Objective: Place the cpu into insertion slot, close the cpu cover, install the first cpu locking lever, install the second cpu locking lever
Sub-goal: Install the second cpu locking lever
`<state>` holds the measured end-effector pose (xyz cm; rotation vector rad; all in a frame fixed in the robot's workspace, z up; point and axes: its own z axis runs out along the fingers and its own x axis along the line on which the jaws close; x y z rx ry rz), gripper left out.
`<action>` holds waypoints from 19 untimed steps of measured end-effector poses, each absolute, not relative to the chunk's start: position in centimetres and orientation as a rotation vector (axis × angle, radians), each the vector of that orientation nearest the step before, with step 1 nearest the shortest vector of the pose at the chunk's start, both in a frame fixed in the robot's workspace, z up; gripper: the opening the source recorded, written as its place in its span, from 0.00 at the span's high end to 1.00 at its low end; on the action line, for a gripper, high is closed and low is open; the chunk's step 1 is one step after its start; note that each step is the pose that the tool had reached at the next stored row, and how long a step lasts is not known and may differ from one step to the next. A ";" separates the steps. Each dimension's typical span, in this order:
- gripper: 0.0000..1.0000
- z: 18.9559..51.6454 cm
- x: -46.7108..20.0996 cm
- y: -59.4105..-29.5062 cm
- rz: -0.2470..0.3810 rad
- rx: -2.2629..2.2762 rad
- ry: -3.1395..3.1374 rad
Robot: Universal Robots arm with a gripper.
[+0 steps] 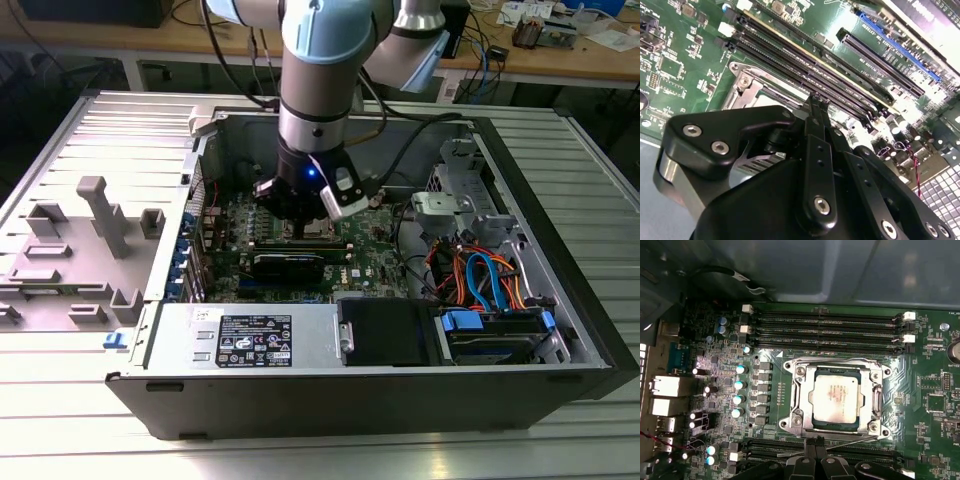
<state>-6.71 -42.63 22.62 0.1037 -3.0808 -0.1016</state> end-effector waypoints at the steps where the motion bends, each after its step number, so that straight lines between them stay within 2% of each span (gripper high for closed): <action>1: 0.89 22.6 -6.7 -42.6 -0.105 0.104 -3.081; 6: 0.89 22.6 -6.9 -42.7 -0.129 0.104 -3.080; 19: 0.89 22.6 -7.2 -43.2 -0.128 0.105 -3.081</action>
